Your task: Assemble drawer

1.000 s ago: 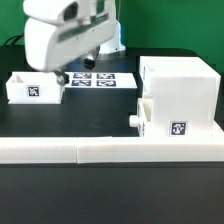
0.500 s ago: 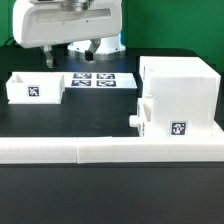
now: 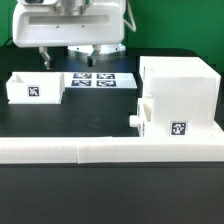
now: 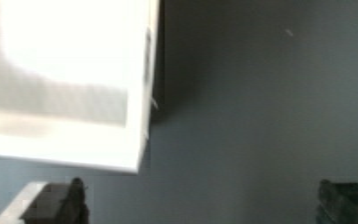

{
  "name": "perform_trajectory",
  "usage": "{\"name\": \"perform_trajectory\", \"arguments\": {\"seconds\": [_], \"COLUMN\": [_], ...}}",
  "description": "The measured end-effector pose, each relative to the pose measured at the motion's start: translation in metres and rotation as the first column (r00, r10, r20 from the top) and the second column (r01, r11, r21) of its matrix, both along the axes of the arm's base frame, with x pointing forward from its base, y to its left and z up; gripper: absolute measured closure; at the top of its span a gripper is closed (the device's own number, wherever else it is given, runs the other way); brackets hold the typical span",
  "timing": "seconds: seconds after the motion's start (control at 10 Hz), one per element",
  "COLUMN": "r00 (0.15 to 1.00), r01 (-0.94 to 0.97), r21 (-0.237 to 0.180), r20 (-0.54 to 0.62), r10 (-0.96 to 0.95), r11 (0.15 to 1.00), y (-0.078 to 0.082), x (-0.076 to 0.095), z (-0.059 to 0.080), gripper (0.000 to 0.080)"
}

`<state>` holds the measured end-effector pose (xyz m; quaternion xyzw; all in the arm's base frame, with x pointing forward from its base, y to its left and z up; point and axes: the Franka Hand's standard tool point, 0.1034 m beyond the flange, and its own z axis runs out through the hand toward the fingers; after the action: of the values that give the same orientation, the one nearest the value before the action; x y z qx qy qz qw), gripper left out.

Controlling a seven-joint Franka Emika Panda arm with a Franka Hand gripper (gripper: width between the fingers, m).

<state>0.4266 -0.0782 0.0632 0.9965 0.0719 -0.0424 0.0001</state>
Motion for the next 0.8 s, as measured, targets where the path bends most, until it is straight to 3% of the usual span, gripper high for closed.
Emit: {"name": "perform_trajectory", "arguments": {"seconds": [0.3, 0.8], "r00": [0.999, 0.999], "r01": [-0.031, -0.04], "r21": [-0.003, 0.003], "r20": [0.031, 0.026], "r10": [0.031, 0.04], "r11": [1.0, 0.999], "y": [-0.023, -0.023], "x": [-0.021, -0.023], "z": [-0.019, -0.022], "gripper": [0.015, 0.015]}}
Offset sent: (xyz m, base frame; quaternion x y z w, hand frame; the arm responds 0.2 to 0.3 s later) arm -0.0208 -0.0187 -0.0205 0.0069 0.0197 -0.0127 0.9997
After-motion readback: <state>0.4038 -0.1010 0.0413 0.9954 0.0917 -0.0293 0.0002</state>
